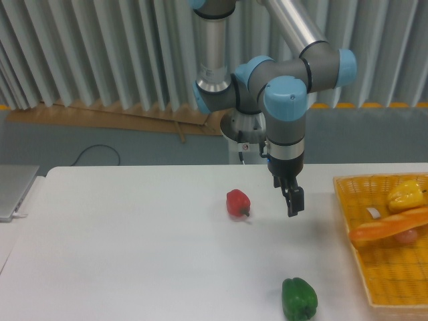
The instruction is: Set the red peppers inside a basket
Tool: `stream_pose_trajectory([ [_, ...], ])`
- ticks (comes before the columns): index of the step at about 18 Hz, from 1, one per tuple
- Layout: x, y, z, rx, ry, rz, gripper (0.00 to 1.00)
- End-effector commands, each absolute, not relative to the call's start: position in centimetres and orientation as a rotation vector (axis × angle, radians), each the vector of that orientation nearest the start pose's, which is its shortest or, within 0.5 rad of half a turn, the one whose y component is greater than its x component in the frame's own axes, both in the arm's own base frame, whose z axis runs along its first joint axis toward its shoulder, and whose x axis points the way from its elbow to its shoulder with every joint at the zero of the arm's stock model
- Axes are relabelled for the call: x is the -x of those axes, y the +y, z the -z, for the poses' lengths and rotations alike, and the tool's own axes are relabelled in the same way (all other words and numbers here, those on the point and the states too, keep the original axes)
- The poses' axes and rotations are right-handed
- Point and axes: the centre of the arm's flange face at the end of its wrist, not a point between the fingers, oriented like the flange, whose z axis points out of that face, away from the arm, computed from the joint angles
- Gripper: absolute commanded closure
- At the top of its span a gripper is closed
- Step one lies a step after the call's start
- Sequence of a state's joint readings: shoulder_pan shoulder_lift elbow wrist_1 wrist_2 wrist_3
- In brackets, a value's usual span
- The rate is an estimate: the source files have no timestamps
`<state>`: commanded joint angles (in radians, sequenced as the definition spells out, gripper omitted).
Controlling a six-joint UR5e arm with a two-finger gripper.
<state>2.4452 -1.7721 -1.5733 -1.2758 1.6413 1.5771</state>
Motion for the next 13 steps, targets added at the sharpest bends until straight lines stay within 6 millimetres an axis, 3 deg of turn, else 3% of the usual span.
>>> stream_pose_trajectory([
  [13,36.41,46.61,-41.19,2.980,1.097,-0.182,0.00],
])
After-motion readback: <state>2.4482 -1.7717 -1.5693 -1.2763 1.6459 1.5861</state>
